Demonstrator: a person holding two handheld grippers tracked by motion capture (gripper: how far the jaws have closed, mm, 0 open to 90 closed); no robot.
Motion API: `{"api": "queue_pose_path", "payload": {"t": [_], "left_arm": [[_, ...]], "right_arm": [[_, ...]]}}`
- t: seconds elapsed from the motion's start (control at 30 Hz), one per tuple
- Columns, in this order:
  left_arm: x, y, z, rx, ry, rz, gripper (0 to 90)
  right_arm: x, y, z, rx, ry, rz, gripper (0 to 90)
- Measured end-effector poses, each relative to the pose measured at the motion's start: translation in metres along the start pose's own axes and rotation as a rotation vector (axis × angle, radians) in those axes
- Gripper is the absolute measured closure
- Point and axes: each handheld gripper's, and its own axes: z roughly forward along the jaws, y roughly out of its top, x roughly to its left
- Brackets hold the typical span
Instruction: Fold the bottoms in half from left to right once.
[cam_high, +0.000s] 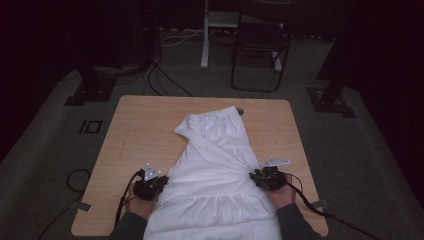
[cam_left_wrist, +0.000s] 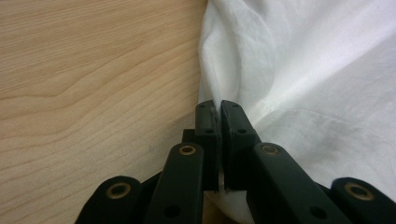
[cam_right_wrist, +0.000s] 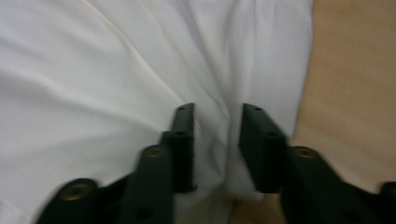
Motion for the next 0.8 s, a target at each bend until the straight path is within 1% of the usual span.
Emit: {"api": "queue_pose_path", "payload": {"t": [0.03, 0.1, 0.13, 0.17, 0.3, 0.33, 0.37, 0.4, 0.43, 0.47, 0.5, 0.53, 0.57, 0.6, 0.63, 0.67, 0.7, 0.73, 0.77, 0.8], "left_arm": [[0.000, 0.000, 0.000, -0.001, 0.000, -0.001, 86.3], [0.000, 0.000, 0.001, -0.004, 0.002, -0.002, 86.2], [-0.001, 0.000, 0.001, -0.008, 0.004, 0.001, 86.2], [-0.001, 0.000, 0.001, -0.010, 0.005, 0.002, 86.2], [0.000, -0.001, 0.002, -0.017, -0.004, -0.003, 86.0], [0.000, -0.001, 0.002, -0.018, -0.005, -0.004, 85.9], [0.000, -0.001, 0.002, -0.020, -0.004, -0.005, 85.8], [0.000, -0.001, 0.002, -0.020, -0.003, -0.003, 85.8], [0.000, -0.001, 0.001, -0.020, -0.002, 0.000, 85.8], [0.000, -0.001, 0.001, -0.020, -0.001, 0.001, 85.8], [0.000, -0.002, 0.002, -0.021, -0.002, -0.001, 85.8], [0.000, -0.002, 0.002, -0.022, -0.003, -0.003, 85.8], [0.000, -0.002, 0.001, -0.022, -0.004, -0.003, 85.8], [0.000, -0.002, 0.002, -0.023, -0.003, -0.004, 85.8], [0.000, -0.002, 0.001, -0.023, -0.002, -0.003, 85.8], [0.000, -0.002, 0.002, -0.023, -0.002, -0.002, 85.8], [0.000, -0.002, 0.002, -0.023, -0.001, -0.002, 85.8], [0.000, -0.002, 0.001, -0.022, 0.000, -0.002, 85.9], [0.000, -0.002, 0.002, -0.021, 0.001, -0.001, 86.2], [-0.001, -0.001, 0.002, -0.020, 0.002, 0.001, 86.4]], "right_arm": [[0.000, 0.008, -0.001, -0.019, 0.012, -0.005, 53.5], [0.001, 0.021, 0.000, -0.037, 0.035, -0.024, 47.6], [0.003, 0.029, 0.002, -0.046, 0.039, -0.042, 46.1], [0.007, 0.041, 0.008, -0.047, 0.054, -0.067, 44.7], [0.021, 0.064, 0.028, -0.040, 0.056, -0.118, 44.0], [0.025, 0.070, 0.035, -0.032, 0.047, -0.141, 44.0], [0.028, 0.074, 0.042, -0.024, 0.027, -0.158, 44.5], [0.029, 0.078, 0.049, -0.020, 0.007, -0.166, 44.9], [0.029, 0.081, 0.054, -0.012, 0.005, -0.168, 44.9], [0.028, 0.084, 0.061, 0.001, 0.013, -0.156, 43.7], [0.027, 0.086, 0.069, 0.013, 0.037, -0.143, 40.8], [0.028, 0.088, 0.075, 0.026, 0.060, -0.142, 40.1], [0.029, 0.088, 0.080, 0.037, 0.061, -0.147, 41.7], [0.029, 0.088, 0.084, 0.050, 0.045, -0.162, 46.7], [0.029, 0.088, 0.086, 0.062, 0.027, -0.172, 57.5], [0.026, 0.088, 0.086, 0.066, 0.008, -0.171, 68.8], [0.020, 0.089, 0.083, 0.049, -0.003, -0.140, 75.9], [0.013, 0.090, 0.079, 0.029, -0.008, -0.106, 80.7], [0.007, 0.091, 0.074, 0.005, -0.015, -0.083, 84.2], [-0.001, 0.092, 0.067, -0.028, -0.025, -0.047, 85.8]]}}
